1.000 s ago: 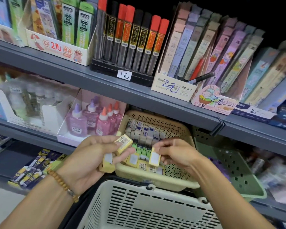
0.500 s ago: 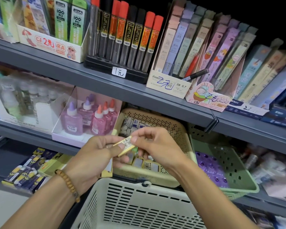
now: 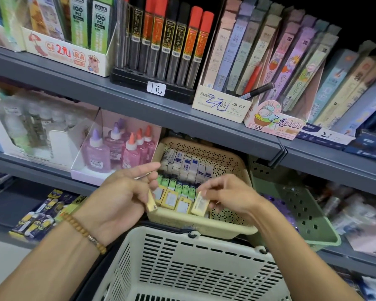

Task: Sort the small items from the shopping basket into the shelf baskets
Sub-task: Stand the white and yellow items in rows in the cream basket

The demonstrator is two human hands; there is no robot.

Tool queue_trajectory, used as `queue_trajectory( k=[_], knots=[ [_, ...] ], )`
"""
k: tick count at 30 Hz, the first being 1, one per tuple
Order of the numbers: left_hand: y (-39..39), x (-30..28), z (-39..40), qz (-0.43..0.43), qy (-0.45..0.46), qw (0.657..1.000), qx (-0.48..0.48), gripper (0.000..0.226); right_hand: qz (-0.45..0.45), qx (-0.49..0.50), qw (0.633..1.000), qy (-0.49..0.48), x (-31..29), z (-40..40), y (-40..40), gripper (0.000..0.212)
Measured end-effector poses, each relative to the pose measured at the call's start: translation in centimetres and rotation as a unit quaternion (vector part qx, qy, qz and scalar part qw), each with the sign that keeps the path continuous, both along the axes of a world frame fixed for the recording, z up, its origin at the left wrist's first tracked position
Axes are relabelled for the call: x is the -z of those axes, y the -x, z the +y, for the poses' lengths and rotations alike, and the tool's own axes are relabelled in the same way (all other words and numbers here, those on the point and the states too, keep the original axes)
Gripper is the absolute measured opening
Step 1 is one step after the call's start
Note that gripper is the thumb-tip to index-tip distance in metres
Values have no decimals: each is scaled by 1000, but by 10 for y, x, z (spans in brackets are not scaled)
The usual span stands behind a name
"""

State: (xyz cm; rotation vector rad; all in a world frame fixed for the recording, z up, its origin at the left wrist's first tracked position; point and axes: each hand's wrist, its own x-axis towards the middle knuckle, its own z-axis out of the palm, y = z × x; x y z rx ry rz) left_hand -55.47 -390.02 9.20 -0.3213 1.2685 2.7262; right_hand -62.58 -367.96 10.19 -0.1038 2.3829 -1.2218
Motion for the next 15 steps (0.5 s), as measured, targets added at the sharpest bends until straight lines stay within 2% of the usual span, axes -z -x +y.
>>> queue_trajectory(
  k=[3,6,8,13,15],
  knots=[
    [0,6,0,12,39,999,-19,56,-15,-21,999,-22,10,-13,-5,10],
    [-1,8,5,39,81,993,-71,44,58,11,998,1,4,-15,-8,9],
    [-1,8,12,43,65,992,-96,41,95,11,994,58,-5,-14,-15,13],
    [-2,7,29,60,-18,990,-123,37,8,-41,973,225,-14,-33,-35,18],
    [-3,7,34,63,-15,991,-113,33,-4,-29,964,263,-14,-35,-35,13]
  ],
)
